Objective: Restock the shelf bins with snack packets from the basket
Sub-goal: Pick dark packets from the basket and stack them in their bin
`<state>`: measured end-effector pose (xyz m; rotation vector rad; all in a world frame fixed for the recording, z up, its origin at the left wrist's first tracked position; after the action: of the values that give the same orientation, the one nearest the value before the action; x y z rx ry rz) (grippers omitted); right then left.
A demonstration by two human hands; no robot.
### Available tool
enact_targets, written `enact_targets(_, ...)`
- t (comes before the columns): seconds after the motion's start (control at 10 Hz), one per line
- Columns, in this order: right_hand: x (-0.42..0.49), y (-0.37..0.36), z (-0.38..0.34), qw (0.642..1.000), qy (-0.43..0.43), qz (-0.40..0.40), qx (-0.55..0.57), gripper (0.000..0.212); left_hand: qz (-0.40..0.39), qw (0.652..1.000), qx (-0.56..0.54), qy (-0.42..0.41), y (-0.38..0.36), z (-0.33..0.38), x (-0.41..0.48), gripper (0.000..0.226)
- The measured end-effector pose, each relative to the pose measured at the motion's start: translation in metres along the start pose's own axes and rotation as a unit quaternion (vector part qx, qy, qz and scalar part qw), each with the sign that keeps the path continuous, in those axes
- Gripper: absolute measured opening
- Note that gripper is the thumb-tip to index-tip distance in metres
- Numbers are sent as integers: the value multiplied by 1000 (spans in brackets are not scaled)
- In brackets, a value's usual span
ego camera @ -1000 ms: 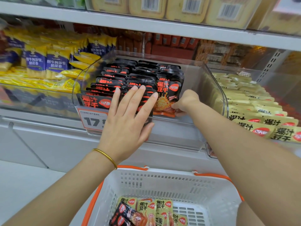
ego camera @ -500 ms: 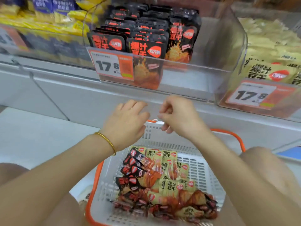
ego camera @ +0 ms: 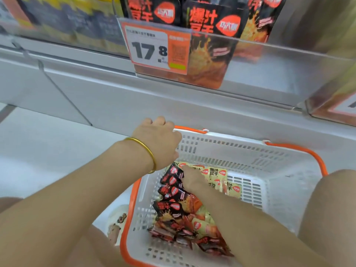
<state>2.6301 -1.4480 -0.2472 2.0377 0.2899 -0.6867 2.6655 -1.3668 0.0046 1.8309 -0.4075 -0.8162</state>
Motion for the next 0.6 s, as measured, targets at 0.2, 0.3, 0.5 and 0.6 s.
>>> enact_targets(0.2, -7, 21, 5, 999, -27, 6, 44, 18, -33, 999, 5, -14, -11, 4, 3, 43)
enact_targets(0.3, -37, 64, 8, 991, 4, 24, 129, 16, -55, 998, -21, -19, -13, 9, 7, 45)
enact_targets(0.5, -124, 161, 0, 893, 97, 11, 440, 14, -54, 955, -292, -13, 21, 31, 21, 44)
enact_targets(0.6, -163, 203, -16, 873, 143, 11, 465, 28, 55, 927, -370, -27, 73, 29, 22, 24)
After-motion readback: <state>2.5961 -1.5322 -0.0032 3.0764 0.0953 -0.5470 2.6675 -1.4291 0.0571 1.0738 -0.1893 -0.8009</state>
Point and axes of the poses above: each hand's wrist, its own x-axis towards the middle knuckle, its own y-axis out of the back of the hand, z = x × y, the point moved 8 cm from there along x, towards the middle knuckle, and after that the axes turned 2 degrees about -z, right-handed, at the moved point
